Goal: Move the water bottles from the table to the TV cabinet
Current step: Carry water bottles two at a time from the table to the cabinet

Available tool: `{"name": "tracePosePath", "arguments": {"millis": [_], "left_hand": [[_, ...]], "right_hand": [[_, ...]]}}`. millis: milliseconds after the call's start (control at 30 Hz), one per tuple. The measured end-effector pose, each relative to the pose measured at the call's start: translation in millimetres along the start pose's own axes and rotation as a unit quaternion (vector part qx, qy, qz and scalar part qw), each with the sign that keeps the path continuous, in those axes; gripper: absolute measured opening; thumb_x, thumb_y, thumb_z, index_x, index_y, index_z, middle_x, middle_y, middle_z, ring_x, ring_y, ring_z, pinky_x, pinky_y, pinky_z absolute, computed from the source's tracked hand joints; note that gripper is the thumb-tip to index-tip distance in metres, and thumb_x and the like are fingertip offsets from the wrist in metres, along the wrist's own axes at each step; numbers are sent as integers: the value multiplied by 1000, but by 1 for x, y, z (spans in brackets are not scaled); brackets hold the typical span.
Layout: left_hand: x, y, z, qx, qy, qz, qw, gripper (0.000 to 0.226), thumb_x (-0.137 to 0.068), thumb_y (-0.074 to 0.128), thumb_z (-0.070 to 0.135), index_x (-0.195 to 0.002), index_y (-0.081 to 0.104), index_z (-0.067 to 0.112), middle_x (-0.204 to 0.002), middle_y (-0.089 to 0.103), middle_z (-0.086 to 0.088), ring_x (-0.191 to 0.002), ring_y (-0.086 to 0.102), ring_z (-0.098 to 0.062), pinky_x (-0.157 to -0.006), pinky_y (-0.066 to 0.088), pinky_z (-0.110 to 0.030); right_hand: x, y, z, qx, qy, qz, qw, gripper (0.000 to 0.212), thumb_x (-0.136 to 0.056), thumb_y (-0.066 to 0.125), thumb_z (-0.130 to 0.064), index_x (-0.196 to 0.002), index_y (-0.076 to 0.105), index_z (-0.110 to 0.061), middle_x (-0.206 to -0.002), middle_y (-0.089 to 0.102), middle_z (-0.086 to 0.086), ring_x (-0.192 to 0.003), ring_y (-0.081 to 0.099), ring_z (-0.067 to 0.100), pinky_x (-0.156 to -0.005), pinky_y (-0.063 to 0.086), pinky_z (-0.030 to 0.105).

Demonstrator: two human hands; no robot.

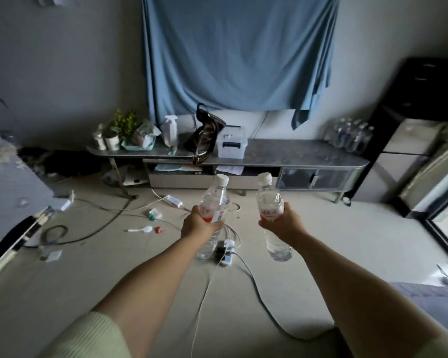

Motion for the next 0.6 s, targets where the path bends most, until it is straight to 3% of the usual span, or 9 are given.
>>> {"name": "tracePosePath", "arguments": {"millis": [200,300,600], "left_hand": [[-8,95,60,-19,38,-66,997,53,-63,85,41,-98,47,30,-92,58,9,-79,56,-16,-69,43,-26],[-15,139,90,-25,59,-100,993,55,-62,84,43,-102,49,29,-96,60,8,-84,59,-18,-75,46,-28],[-71,253,165,-44,104,-170,979,65,-60,83,46,-115,56,24,-107,66,4,-84,58,-17,-74,42,-24]], "right_hand": [[-19,-72,70,-7,58,57,997,70,-68,83,-35,-123,47,-11,-113,63,12,-99,59,30,-83,49,38],[-27,-99,98,-17,82,75,994,69,-68,82,-36,-122,47,-12,-111,63,10,-94,58,26,-79,48,36],[-96,-163,155,-12,134,125,983,66,-68,81,-35,-119,49,-10,-110,63,13,-99,60,31,-82,49,37]]}}
Point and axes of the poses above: each hand's wrist, its own x-axis away from the middle knuckle, its own y-axis out of the palm, z = x × y, the point moved 10 cm from there along -x, towards the middle knuckle
